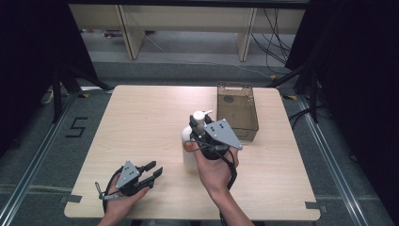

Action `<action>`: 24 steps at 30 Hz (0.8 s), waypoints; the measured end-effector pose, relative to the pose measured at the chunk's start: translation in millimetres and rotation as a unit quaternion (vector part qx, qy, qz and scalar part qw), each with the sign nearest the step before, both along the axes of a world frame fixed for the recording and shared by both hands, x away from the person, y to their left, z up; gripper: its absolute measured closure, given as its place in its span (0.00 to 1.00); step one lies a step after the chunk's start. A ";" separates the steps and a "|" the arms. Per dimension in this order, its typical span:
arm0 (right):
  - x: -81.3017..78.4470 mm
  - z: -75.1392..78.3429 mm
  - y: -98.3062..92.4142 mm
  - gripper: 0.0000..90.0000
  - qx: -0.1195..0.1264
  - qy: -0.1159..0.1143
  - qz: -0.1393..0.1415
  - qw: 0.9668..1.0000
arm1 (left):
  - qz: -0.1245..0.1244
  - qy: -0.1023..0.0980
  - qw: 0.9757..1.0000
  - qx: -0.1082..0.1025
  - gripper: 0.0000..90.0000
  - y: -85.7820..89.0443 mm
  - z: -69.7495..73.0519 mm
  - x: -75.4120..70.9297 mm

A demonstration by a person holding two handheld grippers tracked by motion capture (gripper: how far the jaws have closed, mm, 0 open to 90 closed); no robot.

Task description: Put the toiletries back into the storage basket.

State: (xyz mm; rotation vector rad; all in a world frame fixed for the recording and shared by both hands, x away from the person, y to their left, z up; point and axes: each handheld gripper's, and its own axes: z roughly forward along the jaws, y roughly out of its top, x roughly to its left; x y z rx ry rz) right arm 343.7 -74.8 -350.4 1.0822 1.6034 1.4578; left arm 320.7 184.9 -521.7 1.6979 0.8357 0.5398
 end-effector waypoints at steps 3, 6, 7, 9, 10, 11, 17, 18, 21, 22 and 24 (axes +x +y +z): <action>1.2 2.4 -6.2 0.67 0.002 -0.004 -0.003 1.000 | 0.001 0.001 1.000 0.001 0.67 0.2 0.1 -0.1; 1.2 4.0 -10.9 0.67 0.001 -0.003 -0.010 1.000 | 0.001 0.000 1.000 -0.001 0.67 0.0 0.0 0.0; 1.4 4.3 -11.9 0.67 0.003 -0.002 -0.011 1.000 | 0.001 0.000 1.000 0.000 0.67 0.0 0.1 -0.2; 1.8 6.2 -18.3 0.67 0.004 -0.004 -0.018 1.000 | 0.001 0.000 1.000 0.000 0.66 0.0 0.1 -0.2; 2.0 6.5 -19.9 0.67 0.005 -0.006 -0.019 1.000 | 0.002 0.000 1.000 -0.001 0.66 0.0 0.1 -0.2; 2.8 6.8 -21.5 0.67 0.002 -0.009 -0.020 1.000 | 0.002 0.000 1.000 0.000 0.66 0.0 0.1 -0.2; 3.5 10.6 -32.0 0.67 0.005 -0.009 -0.034 0.999 | 0.002 -0.001 1.000 -0.001 0.66 -0.2 0.0 -0.3; 3.9 11.3 -34.0 0.67 0.004 -0.012 -0.036 0.999 | 0.001 -0.001 1.000 -0.001 0.66 -0.2 -0.1 -0.2; 4.8 13.2 -39.2 0.67 0.003 -0.013 -0.043 0.999 | 0.002 -0.001 1.000 -0.001 0.66 -0.3 0.0 -0.3; 4.9 13.7 -40.6 0.67 0.007 -0.011 -0.044 0.999 | 0.002 -0.001 1.000 -0.001 0.66 -0.3 0.0 -0.4; 5.7 14.6 -44.6 0.67 0.006 -0.014 -0.049 0.999 | 0.002 -0.001 1.000 0.000 0.66 0.1 0.0 -0.4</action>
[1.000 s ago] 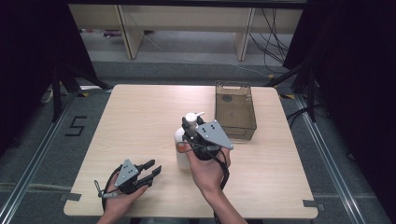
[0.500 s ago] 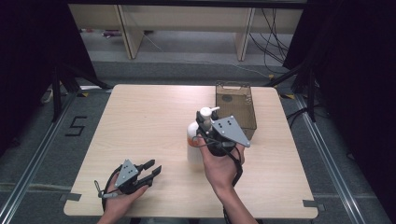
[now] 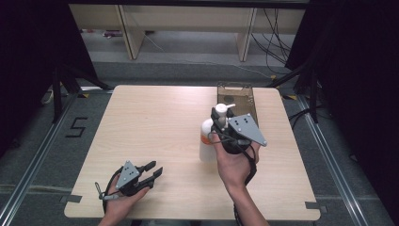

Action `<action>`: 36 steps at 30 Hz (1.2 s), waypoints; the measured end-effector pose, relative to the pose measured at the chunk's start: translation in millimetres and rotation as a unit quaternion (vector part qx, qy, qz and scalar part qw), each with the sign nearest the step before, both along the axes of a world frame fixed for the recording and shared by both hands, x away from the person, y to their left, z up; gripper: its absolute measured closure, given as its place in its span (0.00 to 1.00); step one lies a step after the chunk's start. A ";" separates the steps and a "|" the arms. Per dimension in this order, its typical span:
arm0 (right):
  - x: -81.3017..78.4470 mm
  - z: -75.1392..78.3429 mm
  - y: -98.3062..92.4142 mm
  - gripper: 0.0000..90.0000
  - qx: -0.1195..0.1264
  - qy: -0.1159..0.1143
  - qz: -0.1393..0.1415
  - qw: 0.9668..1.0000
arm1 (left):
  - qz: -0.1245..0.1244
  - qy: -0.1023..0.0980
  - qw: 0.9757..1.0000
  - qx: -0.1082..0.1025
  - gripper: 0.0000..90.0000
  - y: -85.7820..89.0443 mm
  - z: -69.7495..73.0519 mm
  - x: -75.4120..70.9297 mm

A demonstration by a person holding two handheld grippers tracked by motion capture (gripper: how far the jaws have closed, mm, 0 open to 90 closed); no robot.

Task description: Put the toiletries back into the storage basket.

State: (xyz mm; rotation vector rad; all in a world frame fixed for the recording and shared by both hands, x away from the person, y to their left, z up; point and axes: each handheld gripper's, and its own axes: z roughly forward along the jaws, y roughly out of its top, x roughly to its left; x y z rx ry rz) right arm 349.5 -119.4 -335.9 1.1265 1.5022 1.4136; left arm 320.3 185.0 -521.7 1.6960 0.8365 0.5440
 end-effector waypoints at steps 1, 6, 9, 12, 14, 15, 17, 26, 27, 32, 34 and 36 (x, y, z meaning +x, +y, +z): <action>0.3 0.7 -2.9 0.67 -0.005 -0.002 -0.003 1.000 | 0.000 0.000 1.000 0.000 0.66 0.0 0.0 0.0; 0.7 4.0 -11.5 0.67 -0.003 -0.005 -0.015 1.000 | 0.000 -0.001 1.000 -0.001 0.66 -0.5 -0.1 -0.1; 1.1 5.3 -15.0 0.67 0.001 -0.005 -0.019 1.000 | 0.000 -0.001 1.000 -0.001 0.66 -0.4 -0.1 -0.1; 2.1 6.8 -20.3 0.67 -0.004 -0.007 -0.025 1.000 | 0.000 -0.001 1.000 -0.001 0.66 -0.5 -0.1 -0.1; 2.8 7.8 -23.4 0.67 -0.005 -0.011 -0.030 0.999 | 0.000 -0.001 1.000 -0.001 0.66 -0.5 -0.1 -0.2; 2.7 8.2 -23.9 0.67 0.002 -0.007 -0.030 1.000 | 0.000 -0.001 1.000 0.000 0.66 -0.2 0.0 -0.2; 2.9 9.6 -27.0 0.67 0.003 -0.009 -0.035 0.999 | 0.000 -0.001 1.000 0.000 0.66 -0.2 0.0 -0.2; 4.8 13.1 -40.6 0.67 0.003 -0.012 -0.052 0.999 | 0.000 -0.001 1.000 -0.001 0.66 -0.5 -0.1 -0.3; 5.5 13.3 -43.7 0.67 -0.004 -0.017 -0.056 0.998 | 0.001 -0.001 1.000 -0.001 0.66 -0.4 0.0 -0.5; 6.1 13.2 -52.5 0.67 0.003 -0.012 -0.066 0.998 | 0.000 -0.001 1.000 -0.001 0.66 -0.5 -0.1 -0.3; 6.4 13.1 -56.3 0.67 -0.002 -0.016 -0.074 0.997 | 0.000 0.000 1.000 -0.001 0.66 -0.4 -0.1 -0.2; 6.7 13.1 -59.0 0.67 -0.003 -0.013 -0.077 0.997 | 0.000 -0.001 1.000 0.000 0.66 -0.2 0.0 -0.2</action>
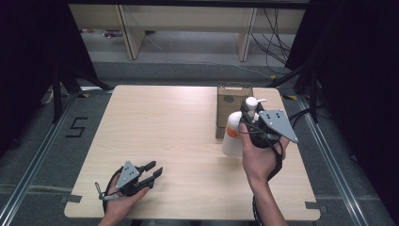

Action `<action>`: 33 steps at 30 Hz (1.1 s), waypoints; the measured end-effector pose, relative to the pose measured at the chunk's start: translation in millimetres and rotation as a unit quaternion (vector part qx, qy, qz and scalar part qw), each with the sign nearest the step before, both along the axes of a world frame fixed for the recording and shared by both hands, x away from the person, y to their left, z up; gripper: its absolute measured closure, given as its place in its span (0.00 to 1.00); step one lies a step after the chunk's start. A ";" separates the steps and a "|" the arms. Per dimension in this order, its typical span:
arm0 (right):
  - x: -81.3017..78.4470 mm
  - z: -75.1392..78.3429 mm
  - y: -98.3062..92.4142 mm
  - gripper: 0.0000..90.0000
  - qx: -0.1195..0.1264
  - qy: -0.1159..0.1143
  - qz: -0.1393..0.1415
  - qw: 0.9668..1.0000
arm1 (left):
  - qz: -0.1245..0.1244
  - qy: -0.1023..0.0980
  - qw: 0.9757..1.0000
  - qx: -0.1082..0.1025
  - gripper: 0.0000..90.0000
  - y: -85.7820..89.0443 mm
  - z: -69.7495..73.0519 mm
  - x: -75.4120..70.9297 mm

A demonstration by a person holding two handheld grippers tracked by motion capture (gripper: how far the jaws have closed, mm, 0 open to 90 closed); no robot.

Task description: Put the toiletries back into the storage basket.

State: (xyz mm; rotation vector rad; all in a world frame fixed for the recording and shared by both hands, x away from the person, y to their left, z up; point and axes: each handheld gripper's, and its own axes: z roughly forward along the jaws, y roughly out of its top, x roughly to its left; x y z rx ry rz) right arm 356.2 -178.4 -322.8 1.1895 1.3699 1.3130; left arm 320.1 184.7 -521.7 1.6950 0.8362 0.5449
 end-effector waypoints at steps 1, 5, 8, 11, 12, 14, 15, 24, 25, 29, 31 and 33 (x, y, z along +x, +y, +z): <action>0.7 -0.2 -1.5 0.67 0.003 -0.002 -0.003 1.000 | 0.000 0.000 1.000 0.000 0.66 0.0 0.0 -0.1; 2.6 0.5 -7.6 0.67 0.001 -0.003 -0.010 1.000 | 0.000 0.000 1.000 0.000 0.66 -0.1 0.0 -0.2; 3.1 1.6 -10.3 0.67 0.002 -0.003 -0.016 1.000 | -0.001 -0.001 1.000 0.000 0.66 -0.4 0.0 -0.2; 4.0 3.3 -13.3 0.67 0.001 -0.001 -0.021 1.000 | -0.003 -0.004 1.000 -0.005 0.66 -0.5 -0.7 0.4; 4.7 3.6 -14.0 0.67 0.005 -0.004 -0.021 1.000 | -0.001 -0.002 1.000 -0.003 0.66 -0.4 -0.4 -0.1; 5.4 4.0 -15.9 0.67 -0.001 -0.006 -0.023 1.000 | 0.000 0.000 1.000 0.000 0.66 -0.1 0.1 -0.4; 5.6 4.3 -16.1 0.67 0.004 -0.004 -0.024 1.000 | -0.002 -0.003 1.000 -0.004 0.66 -0.4 -0.6 0.3; 11.4 8.2 -26.8 0.67 0.001 -0.008 -0.041 0.999 | -0.001 -0.001 1.000 0.001 0.66 -0.2 0.0 -0.2; 12.0 8.5 -27.2 0.67 0.002 -0.009 -0.043 0.999 | -0.003 -0.003 1.000 -0.005 0.66 -0.7 -0.6 0.3; 15.8 10.4 -30.4 0.67 -0.003 -0.010 -0.047 0.999 | 0.000 0.000 1.000 -0.001 0.66 -0.1 0.0 -0.3; 17.1 11.1 -31.3 0.67 -0.003 -0.012 -0.050 0.999 | -0.001 0.000 1.000 -0.002 0.66 -0.3 0.0 -0.3; 18.1 11.9 -31.5 0.67 0.000 -0.009 -0.052 0.999 | -0.004 -0.004 1.000 -0.005 0.66 -0.5 -0.7 0.6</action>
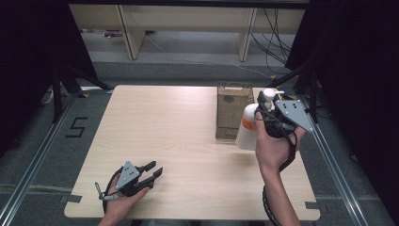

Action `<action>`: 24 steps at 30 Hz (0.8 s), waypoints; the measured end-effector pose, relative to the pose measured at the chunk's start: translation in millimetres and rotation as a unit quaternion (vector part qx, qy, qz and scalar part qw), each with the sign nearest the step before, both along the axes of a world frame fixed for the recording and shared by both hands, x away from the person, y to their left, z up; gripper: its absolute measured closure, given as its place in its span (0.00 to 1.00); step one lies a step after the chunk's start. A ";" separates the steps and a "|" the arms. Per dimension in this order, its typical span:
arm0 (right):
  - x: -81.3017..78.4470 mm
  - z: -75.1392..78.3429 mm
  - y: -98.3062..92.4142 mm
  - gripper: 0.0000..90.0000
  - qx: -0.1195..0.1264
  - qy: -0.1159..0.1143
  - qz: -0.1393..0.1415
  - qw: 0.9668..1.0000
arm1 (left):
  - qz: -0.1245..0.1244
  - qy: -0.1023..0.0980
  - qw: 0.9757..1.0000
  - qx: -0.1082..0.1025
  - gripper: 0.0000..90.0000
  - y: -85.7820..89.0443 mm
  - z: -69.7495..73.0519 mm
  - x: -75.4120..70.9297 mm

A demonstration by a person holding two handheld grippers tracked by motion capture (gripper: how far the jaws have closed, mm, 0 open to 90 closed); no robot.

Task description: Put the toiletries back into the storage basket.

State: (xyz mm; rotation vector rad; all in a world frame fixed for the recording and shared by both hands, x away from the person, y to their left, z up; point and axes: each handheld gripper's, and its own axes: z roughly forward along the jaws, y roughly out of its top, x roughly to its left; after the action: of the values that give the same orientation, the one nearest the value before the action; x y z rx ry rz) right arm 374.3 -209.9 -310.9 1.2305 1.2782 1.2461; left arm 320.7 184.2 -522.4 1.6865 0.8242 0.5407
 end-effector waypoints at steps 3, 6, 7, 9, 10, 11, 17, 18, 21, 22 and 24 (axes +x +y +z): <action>3.0 1.4 -1.3 0.67 -0.006 -0.002 0.000 1.000 | 0.000 0.000 1.000 0.000 0.66 0.0 0.0 -0.1; 5.6 2.9 -2.2 0.67 -0.010 -0.003 -0.002 1.000 | 0.001 0.001 1.000 0.003 0.66 0.2 0.3 -0.4; 6.0 3.2 -1.6 0.67 -0.006 0.000 -0.002 1.000 | -0.001 -0.001 1.000 0.000 0.66 0.1 0.0 -0.1; 7.9 4.0 -1.7 0.67 -0.005 0.003 -0.001 1.000 | 0.002 0.003 1.000 0.005 0.66 0.5 0.7 -0.7; 8.4 4.4 -1.7 0.67 -0.004 0.004 -0.004 1.000 | 0.002 0.003 1.000 0.005 0.66 0.4 0.7 -0.7; 10.1 4.8 -1.9 0.67 -0.004 0.002 -0.004 1.000 | 0.002 0.003 1.000 0.005 0.66 0.5 0.7 -0.7; 14.1 8.8 -4.0 0.67 -0.006 -0.002 -0.005 1.000 | -0.001 0.000 1.000 0.000 0.66 0.0 0.0 0.0; 14.7 9.6 -4.4 0.67 -0.006 0.000 -0.006 1.000 | -0.001 0.000 1.000 0.001 0.66 0.0 0.1 0.0; 16.6 11.6 -6.2 0.67 -0.010 -0.002 -0.009 1.000 | 0.002 0.003 1.000 0.005 0.66 0.1 0.7 -0.8; 17.3 12.2 -6.8 0.67 -0.011 -0.003 -0.009 1.000 | 0.002 0.003 1.000 0.005 0.66 0.1 0.7 -0.8; 18.9 13.1 -6.9 0.67 -0.008 -0.004 -0.010 1.000 | 0.002 0.003 1.000 0.005 0.66 0.0 0.7 -0.7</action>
State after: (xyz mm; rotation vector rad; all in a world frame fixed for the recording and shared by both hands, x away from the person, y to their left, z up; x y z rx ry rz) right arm 393.2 -216.8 -297.7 1.2230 1.2652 1.2226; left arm 319.9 184.3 -521.7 1.6976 0.8308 0.5435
